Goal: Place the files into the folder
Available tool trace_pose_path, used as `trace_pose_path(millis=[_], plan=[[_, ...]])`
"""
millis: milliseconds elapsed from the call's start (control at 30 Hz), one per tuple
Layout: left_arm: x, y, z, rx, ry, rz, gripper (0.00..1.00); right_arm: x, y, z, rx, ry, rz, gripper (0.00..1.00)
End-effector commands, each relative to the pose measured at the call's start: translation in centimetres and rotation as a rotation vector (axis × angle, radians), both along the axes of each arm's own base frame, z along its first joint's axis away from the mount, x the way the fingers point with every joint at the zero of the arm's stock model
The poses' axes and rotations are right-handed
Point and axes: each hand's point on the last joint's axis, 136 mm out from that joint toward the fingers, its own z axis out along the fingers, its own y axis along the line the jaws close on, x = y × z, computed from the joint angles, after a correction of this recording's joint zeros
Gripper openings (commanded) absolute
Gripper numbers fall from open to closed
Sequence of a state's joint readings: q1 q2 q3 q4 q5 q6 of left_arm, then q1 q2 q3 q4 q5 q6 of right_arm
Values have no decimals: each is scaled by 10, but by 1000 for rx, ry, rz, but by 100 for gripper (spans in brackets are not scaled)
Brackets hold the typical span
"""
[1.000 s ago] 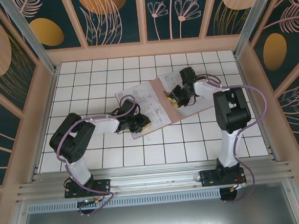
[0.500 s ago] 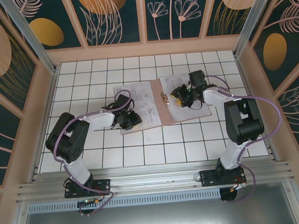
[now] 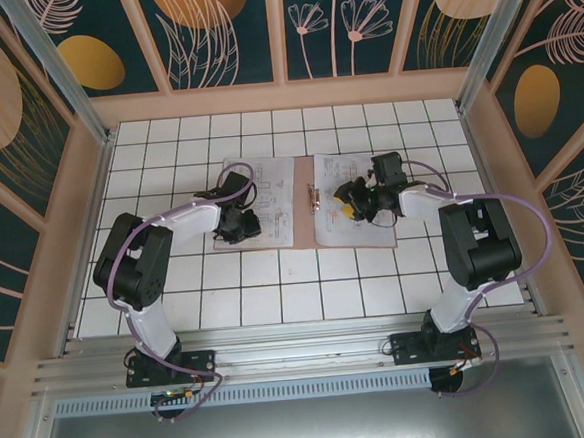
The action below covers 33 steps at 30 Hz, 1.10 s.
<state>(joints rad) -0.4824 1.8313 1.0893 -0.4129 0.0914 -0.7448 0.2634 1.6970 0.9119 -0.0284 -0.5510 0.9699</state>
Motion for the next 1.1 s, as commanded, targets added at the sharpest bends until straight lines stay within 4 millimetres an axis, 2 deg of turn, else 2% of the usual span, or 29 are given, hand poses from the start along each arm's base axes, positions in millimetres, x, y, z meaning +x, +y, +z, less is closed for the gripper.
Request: trace_pose_path(millis=[0, 67, 167, 200, 300, 500, 700, 833, 867, 1067], plan=[[-2, -2, 10, -37, -2, 16, 28, -5, 9, 13, 11, -52, 35, 41], [2, -10, 23, -104, -29, 32, 31, -9, 16, 12, 12, -49, 54, 41], [7, -19, 44, -177, -67, 58, 40, -15, 31, 9, 18, -44, 90, 41], [11, -20, 59, -191, -99, 65, 44, -17, 37, 8, 19, -44, 104, 41], [20, -12, 74, -183, -131, 87, 51, -21, 57, 8, 20, -50, 151, 41], [36, 36, 64, -122, -100, 176, 61, -30, 87, -3, 25, -29, 221, 40], [45, 76, 55, -95, -87, 244, 67, -33, 101, -20, 2, 4, 266, 40], [46, 85, 52, -114, -81, 251, 71, -33, 102, -29, -11, 17, 271, 40], [44, 85, 41, -110, -54, 249, 71, -32, 102, -31, -17, 20, 273, 40], [40, 84, 32, -121, -37, 228, 74, -38, 97, -48, -62, 56, 287, 40]])
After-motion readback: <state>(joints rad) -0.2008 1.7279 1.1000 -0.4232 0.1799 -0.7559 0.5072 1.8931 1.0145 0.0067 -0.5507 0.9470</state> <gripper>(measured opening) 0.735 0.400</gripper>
